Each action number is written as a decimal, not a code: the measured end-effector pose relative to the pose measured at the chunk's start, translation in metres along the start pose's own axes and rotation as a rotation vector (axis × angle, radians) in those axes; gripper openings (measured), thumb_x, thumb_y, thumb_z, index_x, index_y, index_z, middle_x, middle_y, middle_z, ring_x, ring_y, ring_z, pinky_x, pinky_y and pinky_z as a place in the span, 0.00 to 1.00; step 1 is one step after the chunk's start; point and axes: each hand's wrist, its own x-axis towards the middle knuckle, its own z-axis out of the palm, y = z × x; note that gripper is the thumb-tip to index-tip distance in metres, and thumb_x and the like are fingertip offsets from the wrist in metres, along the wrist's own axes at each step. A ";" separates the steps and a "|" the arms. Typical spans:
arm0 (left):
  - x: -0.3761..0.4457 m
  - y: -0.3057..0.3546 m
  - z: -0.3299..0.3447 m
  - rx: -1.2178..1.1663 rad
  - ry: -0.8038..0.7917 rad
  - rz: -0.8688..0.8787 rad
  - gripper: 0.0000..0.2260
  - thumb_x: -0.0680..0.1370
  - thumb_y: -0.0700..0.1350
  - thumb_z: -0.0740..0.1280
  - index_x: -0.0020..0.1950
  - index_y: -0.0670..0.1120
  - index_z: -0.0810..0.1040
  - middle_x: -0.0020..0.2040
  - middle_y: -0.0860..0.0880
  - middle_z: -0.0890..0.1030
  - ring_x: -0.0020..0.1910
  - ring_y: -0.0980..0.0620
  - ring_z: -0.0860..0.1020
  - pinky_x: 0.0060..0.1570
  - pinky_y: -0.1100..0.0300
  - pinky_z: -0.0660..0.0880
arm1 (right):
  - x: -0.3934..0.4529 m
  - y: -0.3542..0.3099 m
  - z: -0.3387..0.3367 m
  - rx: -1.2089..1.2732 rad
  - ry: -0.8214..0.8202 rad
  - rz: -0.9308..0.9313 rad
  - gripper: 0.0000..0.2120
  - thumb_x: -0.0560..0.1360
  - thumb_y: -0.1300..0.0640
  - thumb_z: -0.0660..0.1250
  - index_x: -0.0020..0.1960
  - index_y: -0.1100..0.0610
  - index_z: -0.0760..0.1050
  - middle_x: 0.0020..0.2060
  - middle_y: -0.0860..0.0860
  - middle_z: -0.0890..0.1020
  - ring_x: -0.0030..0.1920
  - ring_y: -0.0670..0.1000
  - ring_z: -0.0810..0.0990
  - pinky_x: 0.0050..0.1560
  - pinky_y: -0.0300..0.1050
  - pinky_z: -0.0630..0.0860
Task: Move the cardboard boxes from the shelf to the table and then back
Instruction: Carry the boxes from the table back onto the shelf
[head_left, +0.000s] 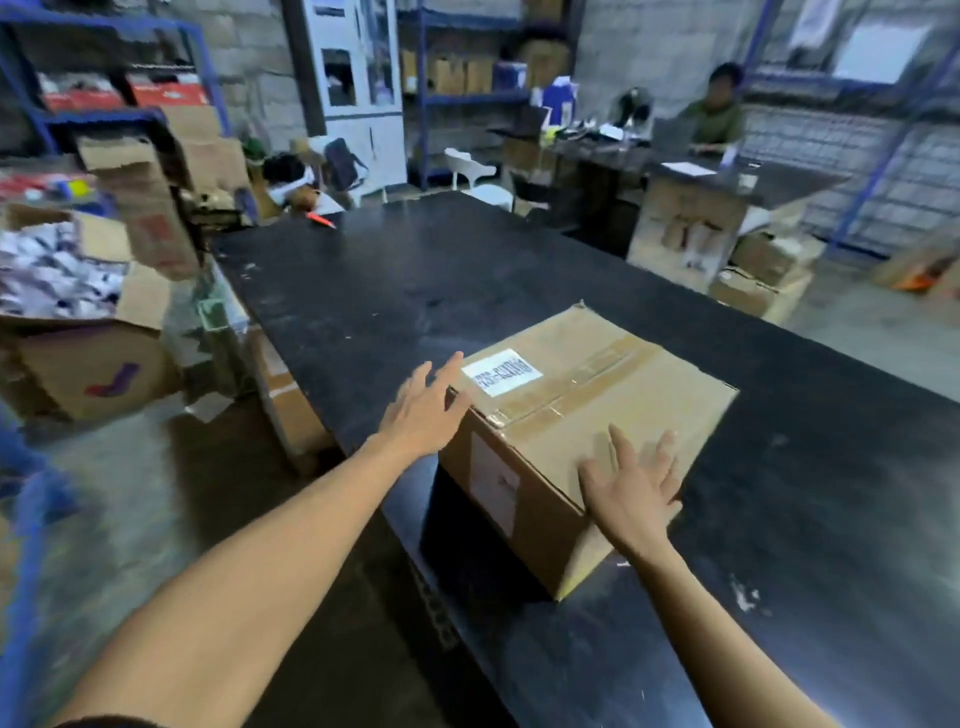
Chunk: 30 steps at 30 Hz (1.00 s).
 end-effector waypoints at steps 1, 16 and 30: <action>0.013 0.003 0.004 0.013 -0.018 -0.001 0.26 0.81 0.62 0.54 0.79 0.64 0.51 0.80 0.43 0.54 0.77 0.39 0.55 0.73 0.40 0.59 | 0.001 0.004 0.002 0.079 -0.021 0.054 0.30 0.78 0.37 0.59 0.78 0.41 0.57 0.79 0.54 0.38 0.78 0.61 0.40 0.74 0.68 0.46; -0.006 0.012 0.026 0.068 0.012 -0.234 0.26 0.78 0.66 0.55 0.73 0.56 0.59 0.64 0.43 0.59 0.62 0.34 0.66 0.54 0.47 0.69 | 0.107 0.022 -0.015 0.404 -0.376 -0.022 0.35 0.74 0.43 0.71 0.78 0.44 0.61 0.73 0.47 0.68 0.68 0.49 0.70 0.69 0.43 0.66; 0.012 -0.018 -0.008 -0.336 -0.216 -0.268 0.31 0.81 0.58 0.62 0.80 0.59 0.50 0.77 0.53 0.64 0.64 0.52 0.73 0.60 0.57 0.73 | 0.132 -0.001 -0.009 0.267 -0.527 -0.197 0.33 0.71 0.36 0.71 0.74 0.37 0.66 0.70 0.44 0.72 0.65 0.47 0.73 0.66 0.42 0.68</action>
